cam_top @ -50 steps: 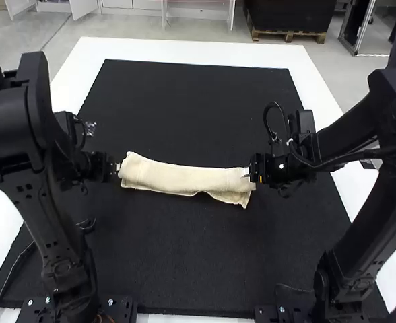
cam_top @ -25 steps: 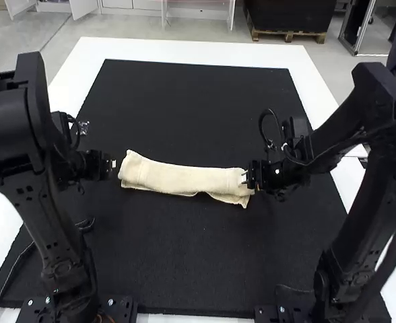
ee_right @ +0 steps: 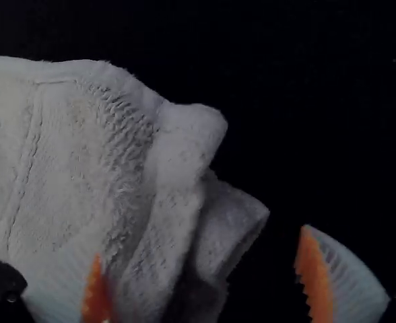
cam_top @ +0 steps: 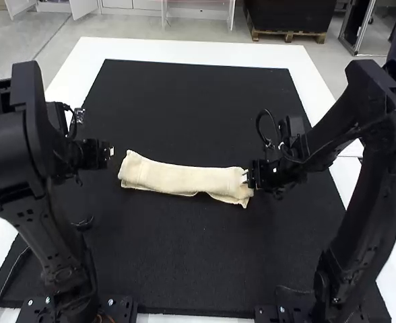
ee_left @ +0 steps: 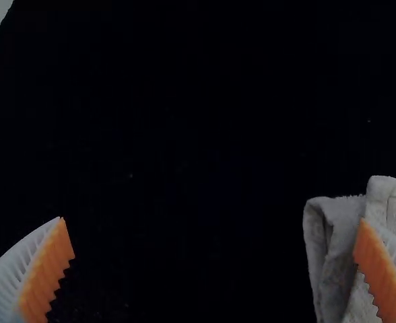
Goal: Fold the towel.
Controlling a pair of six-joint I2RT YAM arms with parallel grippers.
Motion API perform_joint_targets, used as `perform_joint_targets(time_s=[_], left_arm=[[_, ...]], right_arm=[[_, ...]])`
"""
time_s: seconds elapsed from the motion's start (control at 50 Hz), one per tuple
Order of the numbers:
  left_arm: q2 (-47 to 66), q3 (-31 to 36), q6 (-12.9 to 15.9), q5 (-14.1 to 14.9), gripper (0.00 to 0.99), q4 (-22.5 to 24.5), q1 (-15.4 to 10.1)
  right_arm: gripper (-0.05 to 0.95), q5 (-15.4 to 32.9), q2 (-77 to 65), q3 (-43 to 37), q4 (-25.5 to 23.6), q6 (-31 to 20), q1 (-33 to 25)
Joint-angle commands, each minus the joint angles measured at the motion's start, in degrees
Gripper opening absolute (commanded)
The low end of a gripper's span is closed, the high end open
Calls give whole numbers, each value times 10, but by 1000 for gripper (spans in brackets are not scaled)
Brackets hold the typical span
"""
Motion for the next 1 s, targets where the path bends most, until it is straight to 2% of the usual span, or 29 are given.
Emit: perform_joint_targets(time_s=[0.0,0.02,0.1,0.22,0.46,0.58,0.68,0.98], left_arm=[[-16,12,-7,11,974,-1,3],[-16,12,-8,11,974,-2,3],[-17,12,-8,11,974,-3,5],[-17,10,-8,11,974,-5,6],[-17,3,-11,10,974,-6,6],[-19,3,-14,10,974,-9,6],[-21,-3,-14,10,974,-7,6],[-24,-17,-24,2,972,0,6]], right_arm=[[223,-39,36,17,16,-10,38],[102,-41,36,16,16,-10,38],[33,-50,36,16,17,-9,37],[-11,-58,37,16,10,-15,33],[-21,-83,17,23,-26,-35,3],[-21,-96,-19,36,-69,-45,-14],[-20,-109,-55,45,-99,-45,-23],[-18,-148,-126,77,-136,-25,-13]])
